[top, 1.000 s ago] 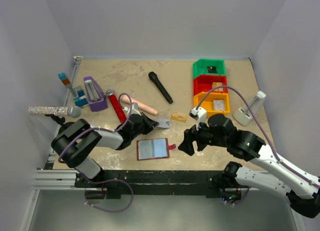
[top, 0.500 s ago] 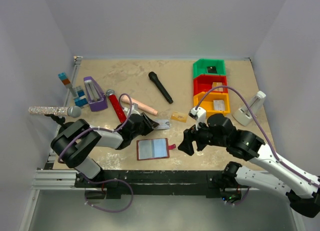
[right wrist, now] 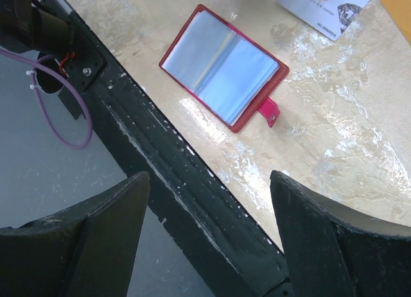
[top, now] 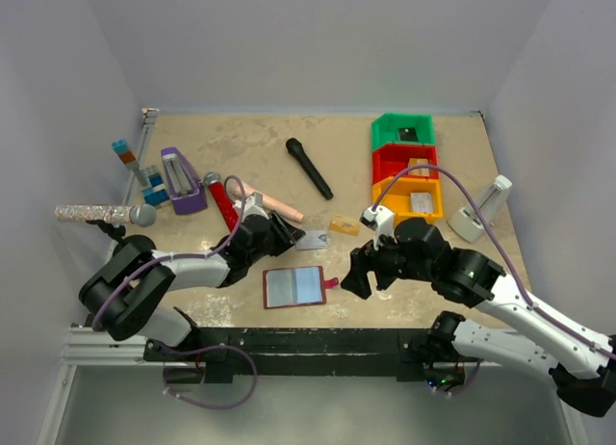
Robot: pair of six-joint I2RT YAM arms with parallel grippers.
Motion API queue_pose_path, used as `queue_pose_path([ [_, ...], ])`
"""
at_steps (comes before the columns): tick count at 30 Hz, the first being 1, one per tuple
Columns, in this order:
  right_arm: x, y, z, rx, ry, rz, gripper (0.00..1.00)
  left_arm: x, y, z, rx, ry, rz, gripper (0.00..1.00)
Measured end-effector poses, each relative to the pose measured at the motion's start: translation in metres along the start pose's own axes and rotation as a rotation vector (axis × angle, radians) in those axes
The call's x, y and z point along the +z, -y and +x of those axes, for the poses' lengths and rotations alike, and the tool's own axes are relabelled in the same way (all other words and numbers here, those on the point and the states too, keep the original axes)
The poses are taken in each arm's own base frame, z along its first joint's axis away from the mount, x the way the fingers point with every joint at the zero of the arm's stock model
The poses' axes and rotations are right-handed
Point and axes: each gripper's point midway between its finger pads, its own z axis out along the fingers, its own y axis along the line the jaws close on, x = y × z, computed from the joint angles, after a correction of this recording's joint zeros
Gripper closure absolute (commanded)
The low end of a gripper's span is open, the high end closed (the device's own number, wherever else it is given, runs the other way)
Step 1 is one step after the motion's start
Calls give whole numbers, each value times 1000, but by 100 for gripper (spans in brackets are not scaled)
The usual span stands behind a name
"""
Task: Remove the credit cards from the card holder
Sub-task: Place the credit card at the center of the board, then remove the credit card from the card holder.
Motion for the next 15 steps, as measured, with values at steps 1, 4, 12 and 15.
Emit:
queue_pose_path([
  [1, 1, 0, 0, 0, 0, 0, 19, -1, 1, -1, 3, 1, 2, 54],
  [4, 3, 1, 1, 2, -6, 2, 19, -5, 1, -3, 14, 3, -1, 53],
  [12, 19, 8, 13, 44, -31, 19, 14, -36, 9, -21, 94, 42, -22, 51],
  [15, 34, 15, 22, 80, -81, 46, 17, -58, 9, -33, 127, 82, -43, 52],
])
